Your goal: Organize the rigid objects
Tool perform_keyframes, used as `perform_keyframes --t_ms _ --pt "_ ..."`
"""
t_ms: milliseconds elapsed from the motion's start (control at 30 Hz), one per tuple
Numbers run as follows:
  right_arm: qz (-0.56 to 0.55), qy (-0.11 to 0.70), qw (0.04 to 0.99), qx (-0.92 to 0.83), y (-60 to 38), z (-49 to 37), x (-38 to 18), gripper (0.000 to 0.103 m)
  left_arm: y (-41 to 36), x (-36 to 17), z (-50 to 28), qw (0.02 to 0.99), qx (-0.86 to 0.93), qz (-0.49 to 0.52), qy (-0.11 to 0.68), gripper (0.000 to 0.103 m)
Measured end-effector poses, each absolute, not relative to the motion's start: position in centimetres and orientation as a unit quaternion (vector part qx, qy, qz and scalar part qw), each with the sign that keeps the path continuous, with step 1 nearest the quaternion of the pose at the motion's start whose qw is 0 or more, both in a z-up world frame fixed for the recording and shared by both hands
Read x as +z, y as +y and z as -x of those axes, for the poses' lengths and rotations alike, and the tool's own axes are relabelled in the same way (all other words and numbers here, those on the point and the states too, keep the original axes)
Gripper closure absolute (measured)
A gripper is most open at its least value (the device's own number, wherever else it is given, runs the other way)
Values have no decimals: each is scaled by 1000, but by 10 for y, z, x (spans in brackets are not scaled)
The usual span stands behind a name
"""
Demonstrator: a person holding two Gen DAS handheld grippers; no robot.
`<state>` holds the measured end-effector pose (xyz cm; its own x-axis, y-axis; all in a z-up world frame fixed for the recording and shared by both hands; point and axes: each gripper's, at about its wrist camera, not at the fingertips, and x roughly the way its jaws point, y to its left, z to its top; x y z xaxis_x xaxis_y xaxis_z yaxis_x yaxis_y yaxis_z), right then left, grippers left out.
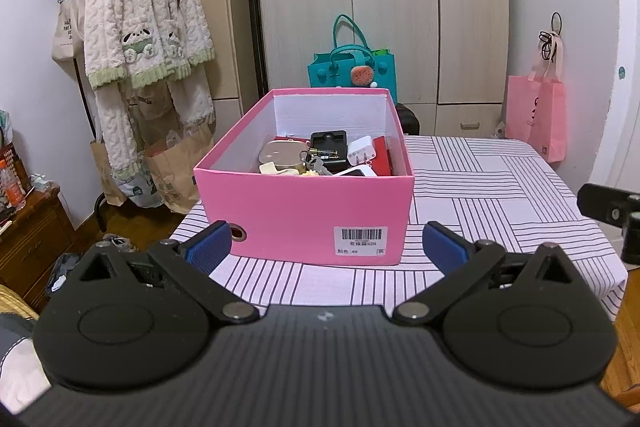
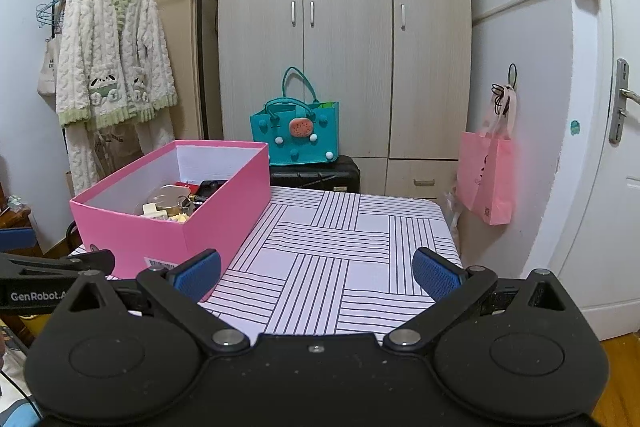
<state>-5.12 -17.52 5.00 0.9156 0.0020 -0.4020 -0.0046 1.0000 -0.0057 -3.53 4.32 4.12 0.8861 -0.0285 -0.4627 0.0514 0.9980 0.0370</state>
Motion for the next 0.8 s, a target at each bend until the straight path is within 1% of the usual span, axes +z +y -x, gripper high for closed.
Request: perform_keyframes --t_ms 800 --pt "5 203 979 -6 -174 54 44 0 41 30 40 970 -16 -26 243 0"
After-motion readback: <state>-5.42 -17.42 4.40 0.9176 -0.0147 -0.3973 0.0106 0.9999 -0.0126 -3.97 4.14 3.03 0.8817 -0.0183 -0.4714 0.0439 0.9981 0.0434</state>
